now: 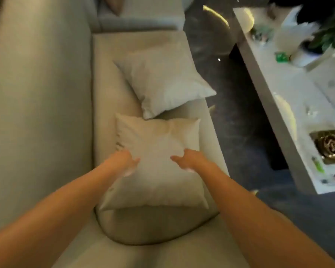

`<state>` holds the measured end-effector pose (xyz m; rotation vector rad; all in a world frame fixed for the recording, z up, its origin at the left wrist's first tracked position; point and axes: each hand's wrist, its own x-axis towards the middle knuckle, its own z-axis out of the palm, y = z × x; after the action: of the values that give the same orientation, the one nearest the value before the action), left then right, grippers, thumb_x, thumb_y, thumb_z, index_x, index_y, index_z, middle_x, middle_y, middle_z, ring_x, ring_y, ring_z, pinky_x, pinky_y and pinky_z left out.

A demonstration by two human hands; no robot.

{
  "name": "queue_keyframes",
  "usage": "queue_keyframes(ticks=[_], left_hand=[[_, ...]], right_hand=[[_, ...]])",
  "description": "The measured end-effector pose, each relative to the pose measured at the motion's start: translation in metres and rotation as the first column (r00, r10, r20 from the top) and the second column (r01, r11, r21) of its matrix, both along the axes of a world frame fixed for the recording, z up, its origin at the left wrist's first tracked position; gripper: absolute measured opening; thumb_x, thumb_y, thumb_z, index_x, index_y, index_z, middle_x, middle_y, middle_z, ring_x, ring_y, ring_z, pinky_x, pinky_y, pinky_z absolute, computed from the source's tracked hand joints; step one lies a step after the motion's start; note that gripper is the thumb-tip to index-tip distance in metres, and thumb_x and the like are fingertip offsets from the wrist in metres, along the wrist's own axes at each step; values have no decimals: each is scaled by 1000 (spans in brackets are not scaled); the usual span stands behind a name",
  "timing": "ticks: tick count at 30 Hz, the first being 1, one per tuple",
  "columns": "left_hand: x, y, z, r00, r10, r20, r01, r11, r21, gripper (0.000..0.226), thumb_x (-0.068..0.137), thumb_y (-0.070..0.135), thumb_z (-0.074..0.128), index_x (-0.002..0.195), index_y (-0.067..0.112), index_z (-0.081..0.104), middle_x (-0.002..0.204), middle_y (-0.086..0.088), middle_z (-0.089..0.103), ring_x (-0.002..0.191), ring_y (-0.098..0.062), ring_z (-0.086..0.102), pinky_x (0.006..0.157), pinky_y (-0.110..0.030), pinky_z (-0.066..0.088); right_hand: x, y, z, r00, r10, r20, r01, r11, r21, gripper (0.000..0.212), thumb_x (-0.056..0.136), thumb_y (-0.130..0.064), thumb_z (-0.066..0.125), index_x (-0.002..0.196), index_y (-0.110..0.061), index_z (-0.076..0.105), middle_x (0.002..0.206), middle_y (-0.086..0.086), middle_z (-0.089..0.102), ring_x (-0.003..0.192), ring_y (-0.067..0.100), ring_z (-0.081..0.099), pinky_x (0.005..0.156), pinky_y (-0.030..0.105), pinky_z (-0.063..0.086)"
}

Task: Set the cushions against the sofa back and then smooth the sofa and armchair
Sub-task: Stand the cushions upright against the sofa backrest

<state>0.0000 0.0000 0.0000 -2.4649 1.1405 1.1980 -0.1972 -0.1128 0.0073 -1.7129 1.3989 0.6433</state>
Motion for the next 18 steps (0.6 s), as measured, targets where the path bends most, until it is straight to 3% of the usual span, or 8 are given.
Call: queue_keyframes(ticks=[3,5,7,10,12,15,18], left_hand=[[35,4,-57,975,220,14,-218,972,-86,85,95,58,36,148,-6,20,151,-26,36,135,-42,41,108,-41,36],[49,3,-83,946,308,-97,-316,945,-80,99,88,67,41,150,-3,12,153,-24,34,137,-41,38,109,-41,34],[54,1,-102,872,421,-250,-451,890,-74,106,81,71,50,153,3,10,156,-17,32,140,-37,36,115,-41,32],[56,2,-103,716,593,-368,-654,754,-59,101,71,65,69,147,9,33,149,-10,45,133,-33,46,113,-46,36],[55,5,-87,646,618,-447,-719,689,-86,81,71,53,77,134,10,52,134,-9,60,120,-30,58,106,-46,44],[62,19,-36,697,597,-397,-701,684,-203,57,75,47,77,114,10,58,115,-6,66,106,-27,63,93,-43,51],[88,53,31,809,520,-274,-587,734,-342,45,74,53,74,89,18,50,90,3,62,83,-18,61,63,-34,48]], right_hand=[[6,7,-61,943,-318,101,326,942,-83,89,90,-66,48,158,-21,10,166,17,9,151,39,14,122,50,18],[6,14,-89,853,-496,164,512,856,-71,94,83,-77,46,156,-38,2,168,13,-4,151,42,10,122,55,14],[6,20,-103,804,-559,204,581,811,-71,99,73,-86,42,154,-47,1,168,6,-3,151,41,13,121,58,17],[5,19,-100,775,-578,254,604,796,-33,100,70,-86,44,154,-46,7,167,4,7,150,36,18,121,56,19],[5,16,-91,761,-583,283,609,793,-6,93,79,-78,48,155,-41,10,166,7,13,150,34,21,121,53,20],[14,17,-72,734,-606,308,613,785,83,82,90,-67,46,157,-32,15,165,9,21,149,32,25,122,51,20],[47,36,-53,665,-671,329,613,741,273,72,96,-59,44,156,-23,28,163,3,28,148,24,29,123,47,21]])
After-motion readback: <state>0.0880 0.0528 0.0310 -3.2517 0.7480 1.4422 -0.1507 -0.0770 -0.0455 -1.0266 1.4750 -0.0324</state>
